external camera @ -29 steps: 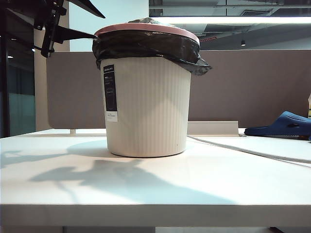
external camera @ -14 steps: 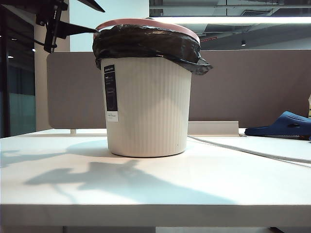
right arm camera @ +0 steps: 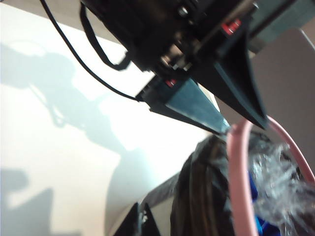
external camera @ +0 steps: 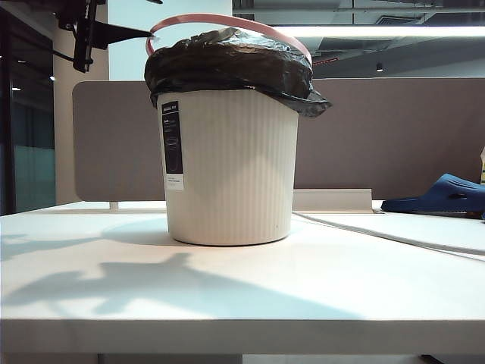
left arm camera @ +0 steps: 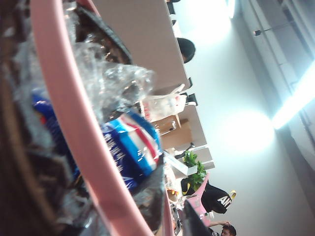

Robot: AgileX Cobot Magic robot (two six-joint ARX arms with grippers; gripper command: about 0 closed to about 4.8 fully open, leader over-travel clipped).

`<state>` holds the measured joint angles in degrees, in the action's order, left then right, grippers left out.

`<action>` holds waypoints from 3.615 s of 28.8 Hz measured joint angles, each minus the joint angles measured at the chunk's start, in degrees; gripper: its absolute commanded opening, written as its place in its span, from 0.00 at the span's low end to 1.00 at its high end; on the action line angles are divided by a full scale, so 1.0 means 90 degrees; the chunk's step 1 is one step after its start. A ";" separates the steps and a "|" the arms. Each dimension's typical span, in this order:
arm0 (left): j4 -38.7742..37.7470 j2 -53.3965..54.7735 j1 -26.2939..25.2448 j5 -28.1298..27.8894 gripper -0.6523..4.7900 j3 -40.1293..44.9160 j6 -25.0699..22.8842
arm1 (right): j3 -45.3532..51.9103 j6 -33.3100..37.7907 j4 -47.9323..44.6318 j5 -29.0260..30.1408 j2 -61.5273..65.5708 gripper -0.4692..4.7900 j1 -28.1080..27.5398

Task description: Open the ring lid of the trash can, pull out the black garbage bag inside, and place it on the table.

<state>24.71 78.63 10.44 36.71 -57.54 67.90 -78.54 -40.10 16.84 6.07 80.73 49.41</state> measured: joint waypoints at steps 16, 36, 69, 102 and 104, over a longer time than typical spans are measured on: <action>0.0481 0.0017 0.0002 -0.0109 0.51 -0.0002 0.0158 | 0.0002 -0.1724 -0.1353 -0.2378 0.1173 0.09 0.0583; 0.1139 0.0019 0.0002 -0.0024 0.51 -0.0002 0.0573 | 0.0000 -0.2280 -0.2506 -0.2501 0.1268 0.09 0.0372; 0.1438 0.0017 0.0000 0.0357 0.51 -0.0012 0.0729 | 0.0002 -0.2800 -0.4097 -0.2392 0.1785 0.09 -0.0158; 0.1702 0.0017 -0.0019 0.1460 0.51 -0.0012 0.0078 | -0.1005 -0.2494 -0.4330 -0.2482 0.1875 0.09 -0.1115; 0.1702 0.0017 -0.0022 0.1472 0.51 -0.0012 0.0046 | -0.1341 -0.1970 -0.3881 -0.2312 0.1872 0.09 -0.1302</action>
<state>40.03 78.78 10.24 49.95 -57.65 68.31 -90.61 -57.82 -18.09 -14.74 97.58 37.69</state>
